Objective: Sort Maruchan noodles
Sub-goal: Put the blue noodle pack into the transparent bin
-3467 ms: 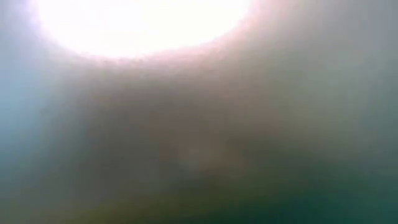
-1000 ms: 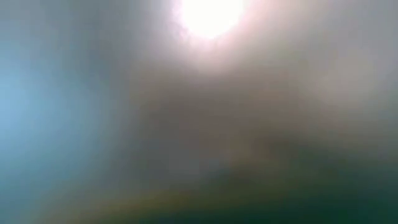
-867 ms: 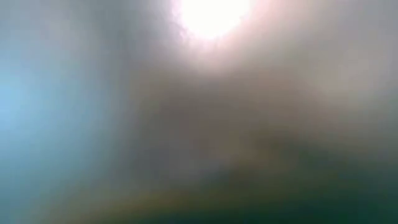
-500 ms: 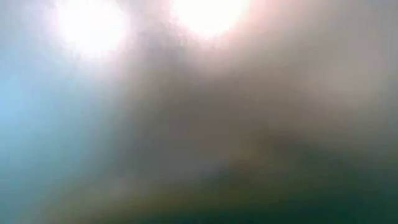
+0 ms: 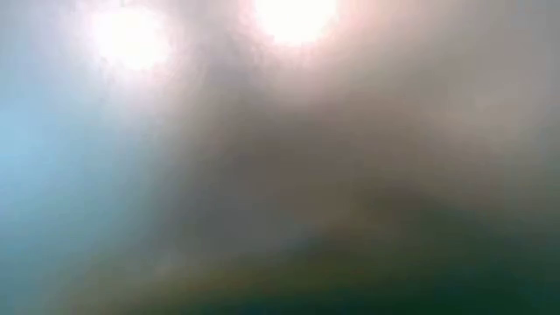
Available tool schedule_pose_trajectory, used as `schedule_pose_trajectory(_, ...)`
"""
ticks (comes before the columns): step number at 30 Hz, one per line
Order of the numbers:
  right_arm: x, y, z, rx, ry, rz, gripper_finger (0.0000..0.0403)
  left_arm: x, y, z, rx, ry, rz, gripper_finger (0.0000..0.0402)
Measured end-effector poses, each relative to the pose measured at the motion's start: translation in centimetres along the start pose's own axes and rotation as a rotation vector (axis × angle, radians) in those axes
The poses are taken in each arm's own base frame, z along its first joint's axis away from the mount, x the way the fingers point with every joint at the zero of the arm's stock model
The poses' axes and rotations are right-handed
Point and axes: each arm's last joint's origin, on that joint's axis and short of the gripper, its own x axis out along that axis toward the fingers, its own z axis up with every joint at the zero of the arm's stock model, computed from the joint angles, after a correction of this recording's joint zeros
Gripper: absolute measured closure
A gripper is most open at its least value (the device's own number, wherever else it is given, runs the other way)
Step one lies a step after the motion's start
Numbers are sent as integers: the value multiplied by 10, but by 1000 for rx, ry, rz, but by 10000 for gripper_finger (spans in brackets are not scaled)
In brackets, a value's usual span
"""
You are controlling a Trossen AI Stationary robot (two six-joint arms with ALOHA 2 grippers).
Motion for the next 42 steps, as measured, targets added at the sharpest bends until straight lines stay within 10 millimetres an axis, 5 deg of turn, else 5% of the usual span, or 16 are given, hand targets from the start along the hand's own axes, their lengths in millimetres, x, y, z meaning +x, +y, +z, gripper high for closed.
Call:
schedule_pose_trajectory(7, -27, -8, 29, 133, -164, 13, 360, -41, 27, -14, -78, -119, 98, 402)
schedule_pose_trajectory(12, -39, -8, 50, 212, -343, 105, 360, -45, 45, -27, -287, -267, 90, 402)
schedule_pose_trajectory(19, -29, 4, 49, 282, -384, 311, 360, -27, 69, -37, -480, -336, 100, 402)
schedule_pose_trajectory(27, -17, 9, 40, 317, -329, 317, 360, 2, 103, -41, -575, -260, 89, 402)
schedule_pose_trajectory(36, -4, 13, 29, 307, -282, 295, 360, 35, 102, -45, -562, -219, 24, 402)
schedule_pose_trajectory(42, 7, 15, 21, 278, -266, 265, 360, 40, 103, -45, -552, -236, 30, 402)
